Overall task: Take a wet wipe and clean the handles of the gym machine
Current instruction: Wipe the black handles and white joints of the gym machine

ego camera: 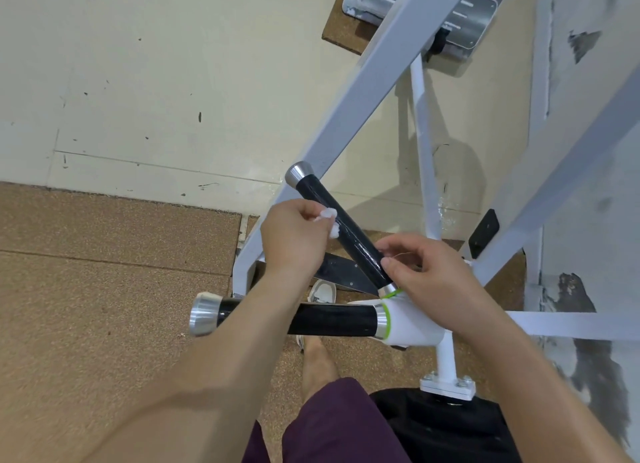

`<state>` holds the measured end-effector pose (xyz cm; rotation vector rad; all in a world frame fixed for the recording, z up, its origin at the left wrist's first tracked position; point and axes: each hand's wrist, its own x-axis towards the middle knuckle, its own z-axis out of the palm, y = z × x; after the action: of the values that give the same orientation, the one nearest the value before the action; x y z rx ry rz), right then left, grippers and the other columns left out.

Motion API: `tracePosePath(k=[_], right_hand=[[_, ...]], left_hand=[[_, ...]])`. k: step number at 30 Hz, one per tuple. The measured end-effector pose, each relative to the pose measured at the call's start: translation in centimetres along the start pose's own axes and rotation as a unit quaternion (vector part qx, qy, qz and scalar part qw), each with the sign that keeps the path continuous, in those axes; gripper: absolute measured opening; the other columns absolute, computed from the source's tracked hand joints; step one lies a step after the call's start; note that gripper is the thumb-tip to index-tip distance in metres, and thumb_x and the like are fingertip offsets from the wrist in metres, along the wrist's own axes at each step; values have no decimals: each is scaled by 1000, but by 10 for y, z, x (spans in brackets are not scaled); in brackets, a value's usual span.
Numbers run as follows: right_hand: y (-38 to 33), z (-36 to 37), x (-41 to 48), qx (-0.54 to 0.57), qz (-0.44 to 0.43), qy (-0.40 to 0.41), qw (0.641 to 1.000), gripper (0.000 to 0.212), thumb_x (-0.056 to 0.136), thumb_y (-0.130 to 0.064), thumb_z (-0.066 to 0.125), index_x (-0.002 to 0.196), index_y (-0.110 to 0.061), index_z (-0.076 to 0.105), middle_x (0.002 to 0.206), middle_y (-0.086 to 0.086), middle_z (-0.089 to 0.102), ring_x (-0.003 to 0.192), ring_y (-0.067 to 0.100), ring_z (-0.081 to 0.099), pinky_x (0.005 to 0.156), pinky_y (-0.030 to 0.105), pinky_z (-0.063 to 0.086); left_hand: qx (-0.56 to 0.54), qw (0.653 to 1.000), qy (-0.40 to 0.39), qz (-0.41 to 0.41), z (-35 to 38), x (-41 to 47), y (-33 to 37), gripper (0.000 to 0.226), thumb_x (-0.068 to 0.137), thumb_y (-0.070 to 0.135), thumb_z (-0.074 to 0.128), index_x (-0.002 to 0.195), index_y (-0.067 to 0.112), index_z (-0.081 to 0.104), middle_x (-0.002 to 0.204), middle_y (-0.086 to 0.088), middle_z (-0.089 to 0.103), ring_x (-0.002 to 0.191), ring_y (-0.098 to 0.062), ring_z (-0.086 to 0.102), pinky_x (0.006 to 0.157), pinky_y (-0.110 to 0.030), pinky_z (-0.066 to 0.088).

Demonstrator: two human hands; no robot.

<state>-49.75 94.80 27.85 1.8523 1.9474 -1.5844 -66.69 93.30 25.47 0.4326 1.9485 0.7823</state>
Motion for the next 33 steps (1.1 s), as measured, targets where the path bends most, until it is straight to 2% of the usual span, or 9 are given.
tracePosePath(k=[6,12,16,19,22,24,27,30,33], right_hand=[[-4,-2,-7,13,8,7,1000,20,90,-16,58,92,-33,67,89,-15,68,83,-2,60,77,15,47],[-2,-2,-13,-4,9,9,1000,19,90,-15,56,97,-28,68,93,-12,68,89,1,60,79,18,47],[2,2,-16,-7,-1,37,999,21,89,-13,57,102,-24,69,98,-8,68,92,3,61,84,21,49],[6,1,-22,15,-9,53,998,23,90,-9,54,101,-23,69,101,-6,68,94,3,61,85,21,49],[8,-1,-27,30,-15,70,997,29,90,-7,52,91,-33,67,98,-9,67,92,3,59,80,17,47],[12,0,-29,33,-11,91,995,27,89,-8,54,94,-31,68,97,-10,66,90,1,58,75,10,45],[18,3,-33,21,-7,125,992,23,89,-8,56,98,-23,70,97,-5,66,87,1,57,73,6,43],[19,2,-38,42,-14,112,993,25,85,-5,60,95,-27,69,93,0,65,81,8,57,70,12,45],[16,-1,-41,62,-8,84,994,34,77,-6,70,101,-30,66,96,-4,61,79,8,54,69,11,44]], left_hand=[[251,958,-117,73,11,-22,-8,9,77,14,64,70,19,68,75,6,67,79,-15,64,73,-30,53],[200,972,-64,101,2,-17,-4,8,82,23,67,77,22,62,71,10,62,68,-6,58,53,-15,37],[284,940,-138,131,13,-33,-3,5,79,22,70,74,22,68,76,5,66,75,-13,63,65,-25,48],[329,908,-204,162,17,-44,-3,5,77,25,71,74,22,68,78,5,67,78,-14,63,67,-27,48],[286,928,-149,189,11,-43,-9,9,80,29,68,74,27,63,76,8,66,74,-10,61,61,-26,42],[302,925,-121,198,14,-47,-9,5,85,24,61,80,25,61,76,6,66,75,-14,60,60,-29,44],[353,899,-169,196,24,-56,-8,10,85,17,56,85,22,64,85,1,66,81,-21,60,67,-31,49],[305,901,-230,207,22,-53,-8,14,82,14,59,80,25,69,84,6,67,82,-16,61,66,-27,45],[270,912,-192,242,21,-52,-6,16,85,17,61,89,27,72,92,7,66,87,-13,60,74,-27,46]])
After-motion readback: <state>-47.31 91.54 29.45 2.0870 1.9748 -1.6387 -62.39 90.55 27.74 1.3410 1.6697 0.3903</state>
